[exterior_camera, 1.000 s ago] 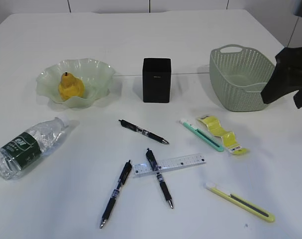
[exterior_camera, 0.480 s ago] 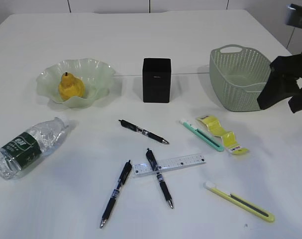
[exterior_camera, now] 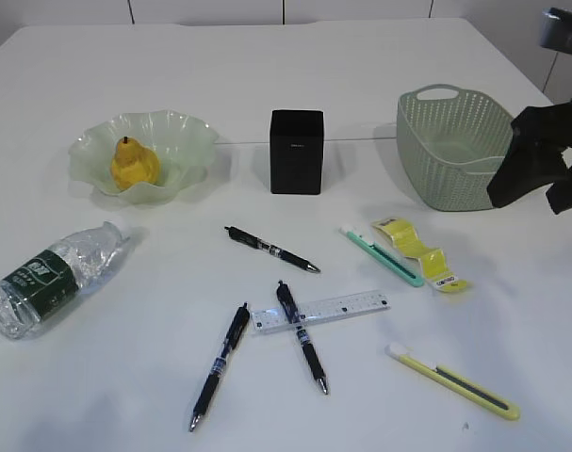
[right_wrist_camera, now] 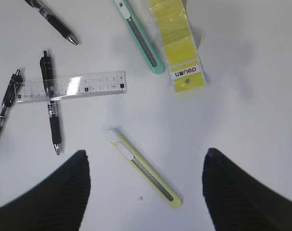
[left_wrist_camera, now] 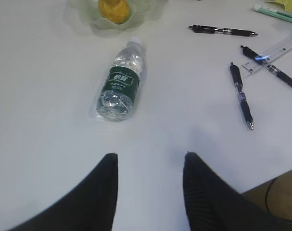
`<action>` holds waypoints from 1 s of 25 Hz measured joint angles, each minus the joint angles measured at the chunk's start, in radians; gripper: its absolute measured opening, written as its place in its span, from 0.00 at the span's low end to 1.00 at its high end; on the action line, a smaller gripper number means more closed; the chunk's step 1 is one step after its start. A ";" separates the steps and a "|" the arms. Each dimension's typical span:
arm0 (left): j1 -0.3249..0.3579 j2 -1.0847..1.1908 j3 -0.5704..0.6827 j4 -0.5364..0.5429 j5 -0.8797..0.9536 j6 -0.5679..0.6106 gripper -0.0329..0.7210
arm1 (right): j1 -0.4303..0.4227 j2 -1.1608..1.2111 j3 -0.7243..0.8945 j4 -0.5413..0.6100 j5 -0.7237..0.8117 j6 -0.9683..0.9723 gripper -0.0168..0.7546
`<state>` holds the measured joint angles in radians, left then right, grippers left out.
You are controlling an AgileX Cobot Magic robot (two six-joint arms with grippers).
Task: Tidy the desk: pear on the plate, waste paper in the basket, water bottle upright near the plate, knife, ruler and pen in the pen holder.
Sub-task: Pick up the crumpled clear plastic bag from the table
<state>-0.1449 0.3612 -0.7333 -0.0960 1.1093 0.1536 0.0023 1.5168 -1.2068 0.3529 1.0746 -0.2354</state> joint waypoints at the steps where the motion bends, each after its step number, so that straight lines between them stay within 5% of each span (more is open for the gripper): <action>1: 0.000 -0.019 0.038 -0.005 -0.027 0.002 0.45 | 0.000 0.000 0.000 0.000 0.000 0.000 0.76; 7: 0.000 -0.108 0.212 0.008 -0.154 0.004 0.45 | 0.000 0.000 0.000 0.000 0.000 -0.020 0.76; 25: 0.000 -0.120 0.222 0.006 -0.178 0.008 0.43 | 0.000 0.190 -0.162 0.001 0.005 -0.144 0.76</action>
<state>-0.1449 0.2414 -0.5113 -0.0905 0.9316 0.1612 0.0023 1.7068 -1.3692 0.3536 1.0797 -0.3793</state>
